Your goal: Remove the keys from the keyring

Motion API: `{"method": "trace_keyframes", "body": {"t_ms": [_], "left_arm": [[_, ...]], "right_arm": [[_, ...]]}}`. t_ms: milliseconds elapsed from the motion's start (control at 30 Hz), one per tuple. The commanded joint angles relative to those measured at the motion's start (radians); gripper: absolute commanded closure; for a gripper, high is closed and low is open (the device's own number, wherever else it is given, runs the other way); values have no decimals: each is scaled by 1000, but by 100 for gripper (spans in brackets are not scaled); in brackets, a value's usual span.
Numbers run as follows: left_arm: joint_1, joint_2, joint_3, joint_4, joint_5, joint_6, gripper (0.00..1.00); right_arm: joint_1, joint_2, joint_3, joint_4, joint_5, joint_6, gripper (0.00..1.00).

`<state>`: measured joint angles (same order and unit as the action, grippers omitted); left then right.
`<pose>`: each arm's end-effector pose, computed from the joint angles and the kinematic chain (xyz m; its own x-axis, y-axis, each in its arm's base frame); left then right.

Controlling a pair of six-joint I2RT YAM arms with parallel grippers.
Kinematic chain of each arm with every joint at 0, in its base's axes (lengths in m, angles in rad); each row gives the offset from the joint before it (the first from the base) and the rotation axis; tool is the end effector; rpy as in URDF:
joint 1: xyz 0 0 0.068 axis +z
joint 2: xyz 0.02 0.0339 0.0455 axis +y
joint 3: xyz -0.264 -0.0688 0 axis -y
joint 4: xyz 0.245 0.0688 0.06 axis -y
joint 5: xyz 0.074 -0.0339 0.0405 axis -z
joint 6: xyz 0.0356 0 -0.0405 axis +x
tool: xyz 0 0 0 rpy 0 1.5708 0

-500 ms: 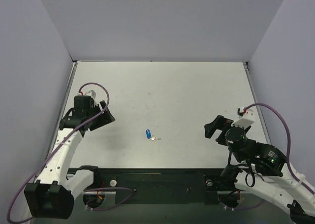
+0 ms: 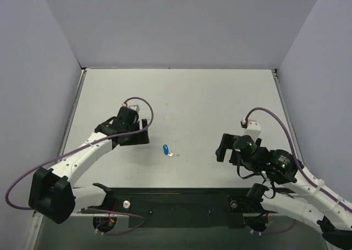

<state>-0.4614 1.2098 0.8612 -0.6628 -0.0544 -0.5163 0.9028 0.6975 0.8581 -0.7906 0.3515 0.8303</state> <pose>0.2119 -0.1032 0.2403 -0.8667 -0.1196 -0.4842 -0.0105 0.9750 -0.2219 0.0943 0.0997 0.3182 -0.6631 0.2784 -0.6949 -0.1116 0.8811 0.4596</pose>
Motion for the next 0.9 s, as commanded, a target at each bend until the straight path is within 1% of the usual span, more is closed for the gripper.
{"method": "trace_keyframes", "body": {"t_ms": [0, 67, 133, 167, 200, 233, 267, 300, 433, 533, 667, 867], "left_arm": [[-25, 19, 24, 137, -18, 18, 14], [-39, 33, 19, 167, -19, 35, 14], [-43, 31, 4, 222, 13, 47, 14], [-45, 33, 4, 233, 33, 47, 15], [-46, 39, 10, 235, 45, 47, 18], [-46, 43, 13, 235, 83, 48, 33], [-46, 62, 21, 227, 91, 47, 39], [-46, 71, 21, 229, 99, 44, 42], [-63, 140, 16, 241, 129, 59, 40], [-100, 190, 25, 250, 162, 81, 38], [-132, 246, 47, 264, 189, 102, 38], [-137, 329, 76, 270, 240, 127, 38]], "right_arm": [[-2, 14, -4, -27, -123, 1, 0], [-1, -7, -19, -24, -134, 10, 0], [-1, -35, -33, -24, -137, 12, 0], [-1, -50, -37, -25, -134, 12, 0], [-1, -59, -47, -27, -137, 13, 0], [-1, -67, -50, -25, -137, 13, 0], [-1, -69, -56, -27, -137, 18, 0], [-1, -72, -57, -27, -143, 21, 0], [-1, -69, -64, -27, -158, 32, 0], [-1, -70, -70, -24, -174, 35, 0], [1, -81, -80, -13, -184, 33, 0], [1, -79, -87, -7, -203, 32, 0]]}}
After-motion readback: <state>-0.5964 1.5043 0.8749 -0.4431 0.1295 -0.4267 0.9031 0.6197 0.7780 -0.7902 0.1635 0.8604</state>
